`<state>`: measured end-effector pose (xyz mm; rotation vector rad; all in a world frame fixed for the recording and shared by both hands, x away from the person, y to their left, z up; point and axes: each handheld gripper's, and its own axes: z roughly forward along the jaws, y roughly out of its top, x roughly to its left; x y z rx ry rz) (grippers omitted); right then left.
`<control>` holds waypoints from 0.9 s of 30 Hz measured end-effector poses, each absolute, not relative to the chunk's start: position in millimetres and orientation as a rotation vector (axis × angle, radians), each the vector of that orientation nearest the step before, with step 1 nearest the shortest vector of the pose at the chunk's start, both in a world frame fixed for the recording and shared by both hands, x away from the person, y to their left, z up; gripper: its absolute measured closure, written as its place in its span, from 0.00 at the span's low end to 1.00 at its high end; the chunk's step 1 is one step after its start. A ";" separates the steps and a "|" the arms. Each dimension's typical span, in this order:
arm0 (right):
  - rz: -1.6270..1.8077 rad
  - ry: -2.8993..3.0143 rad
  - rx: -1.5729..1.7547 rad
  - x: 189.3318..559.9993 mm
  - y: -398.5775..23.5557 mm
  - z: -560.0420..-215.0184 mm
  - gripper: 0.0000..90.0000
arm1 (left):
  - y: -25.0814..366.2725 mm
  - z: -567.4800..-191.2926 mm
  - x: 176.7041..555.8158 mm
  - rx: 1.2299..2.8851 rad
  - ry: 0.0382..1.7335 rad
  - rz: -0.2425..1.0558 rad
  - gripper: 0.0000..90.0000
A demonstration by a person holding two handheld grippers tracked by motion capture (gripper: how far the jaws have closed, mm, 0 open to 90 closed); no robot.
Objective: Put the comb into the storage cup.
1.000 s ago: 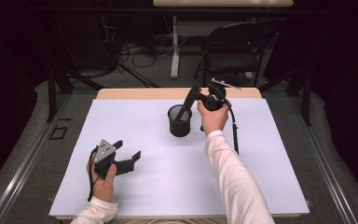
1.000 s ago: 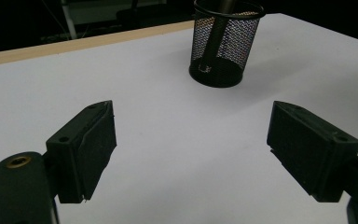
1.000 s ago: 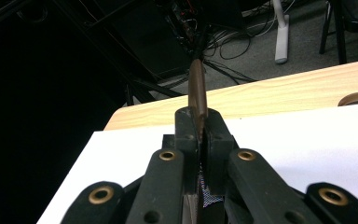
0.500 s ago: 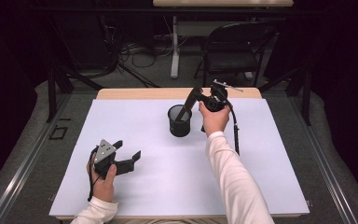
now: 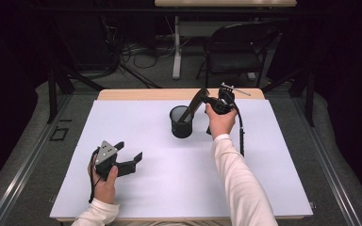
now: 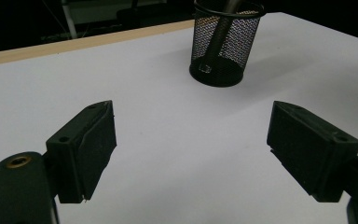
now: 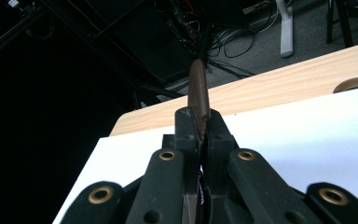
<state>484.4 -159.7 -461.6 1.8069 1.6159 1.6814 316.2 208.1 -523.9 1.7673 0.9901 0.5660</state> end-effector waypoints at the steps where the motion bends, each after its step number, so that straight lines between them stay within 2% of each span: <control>1: 1.689 1.612 1.808 484.6 -160.6 -462.2 0.97 | 208.0 -523.9 316.3 1.767 0.990 0.566 0.17; 19: 1.684 1.627 1.802 484.0 -161.6 -462.3 0.96 | 207.8 -524.0 316.3 1.769 0.987 0.566 0.17; 27: 1.679 1.636 1.802 483.5 -161.2 -462.0 0.93 | 207.7 -524.0 316.3 1.769 0.986 0.567 0.17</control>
